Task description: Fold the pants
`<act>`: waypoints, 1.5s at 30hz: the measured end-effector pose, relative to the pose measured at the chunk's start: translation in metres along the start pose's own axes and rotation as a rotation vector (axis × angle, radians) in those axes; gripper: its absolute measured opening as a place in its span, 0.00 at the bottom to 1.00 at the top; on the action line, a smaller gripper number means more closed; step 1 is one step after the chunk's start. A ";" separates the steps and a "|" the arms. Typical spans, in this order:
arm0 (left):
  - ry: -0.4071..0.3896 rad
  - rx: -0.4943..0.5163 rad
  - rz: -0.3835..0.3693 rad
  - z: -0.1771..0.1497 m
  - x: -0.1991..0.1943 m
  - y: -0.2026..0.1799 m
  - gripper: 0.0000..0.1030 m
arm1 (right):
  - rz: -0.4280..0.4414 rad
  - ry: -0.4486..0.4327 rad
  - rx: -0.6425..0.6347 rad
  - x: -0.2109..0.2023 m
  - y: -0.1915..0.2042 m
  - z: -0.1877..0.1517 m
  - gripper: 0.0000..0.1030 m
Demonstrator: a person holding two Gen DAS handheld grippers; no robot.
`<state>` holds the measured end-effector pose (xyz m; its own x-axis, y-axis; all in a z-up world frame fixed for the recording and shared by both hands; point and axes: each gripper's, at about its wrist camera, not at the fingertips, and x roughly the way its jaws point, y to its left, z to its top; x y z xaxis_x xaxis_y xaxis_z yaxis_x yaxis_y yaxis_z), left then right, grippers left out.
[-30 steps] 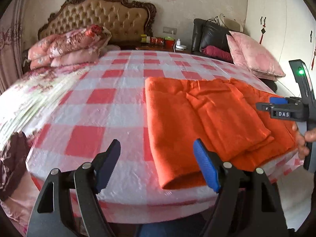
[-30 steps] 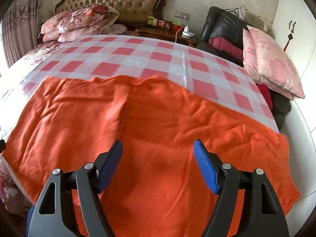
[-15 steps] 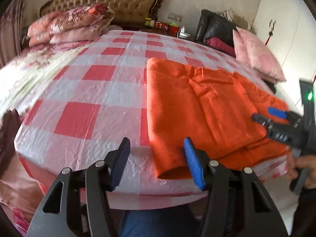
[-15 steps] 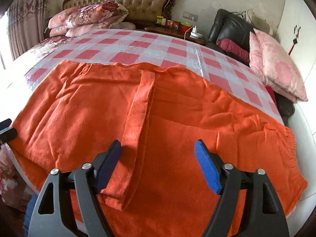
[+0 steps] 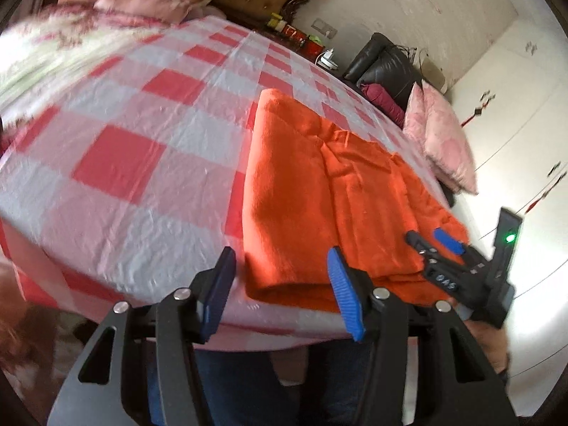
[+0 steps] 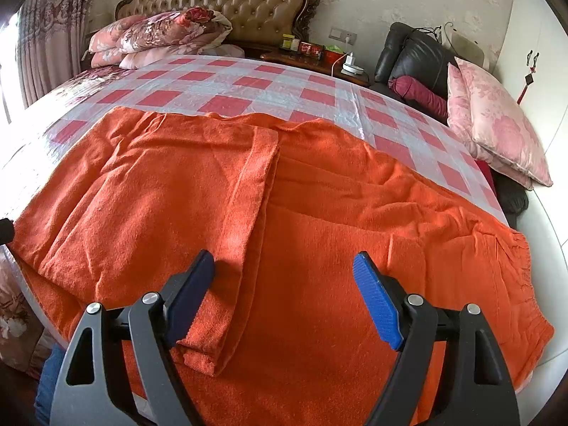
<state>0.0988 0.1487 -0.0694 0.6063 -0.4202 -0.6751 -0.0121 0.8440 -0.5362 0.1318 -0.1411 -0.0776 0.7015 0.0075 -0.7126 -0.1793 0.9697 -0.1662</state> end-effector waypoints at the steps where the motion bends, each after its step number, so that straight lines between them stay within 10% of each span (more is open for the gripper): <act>1: 0.003 -0.016 -0.006 0.000 0.001 0.002 0.41 | -0.001 0.000 0.000 0.000 0.000 0.000 0.75; 10: 0.025 -0.087 -0.053 0.004 0.002 0.012 0.15 | 0.005 -0.001 0.001 -0.001 -0.001 -0.001 0.75; 23: 0.030 -0.151 -0.076 0.005 0.004 0.017 0.31 | -0.003 -0.001 -0.006 -0.002 -0.001 0.000 0.76; 32: -0.013 -0.077 -0.035 0.004 -0.003 0.012 0.11 | 0.020 -0.051 -0.100 -0.043 0.028 0.072 0.75; 37: -0.049 -0.037 0.009 -0.001 -0.005 0.001 0.10 | 0.268 0.115 -0.244 -0.016 0.126 0.156 0.75; 45: -0.094 0.008 0.017 -0.004 -0.013 -0.007 0.10 | 0.238 0.350 -0.322 0.059 0.210 0.176 0.56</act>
<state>0.0879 0.1470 -0.0587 0.6783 -0.3728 -0.6332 -0.0172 0.8534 -0.5209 0.2567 0.1064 -0.0346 0.3536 0.0827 -0.9317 -0.5467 0.8266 -0.1341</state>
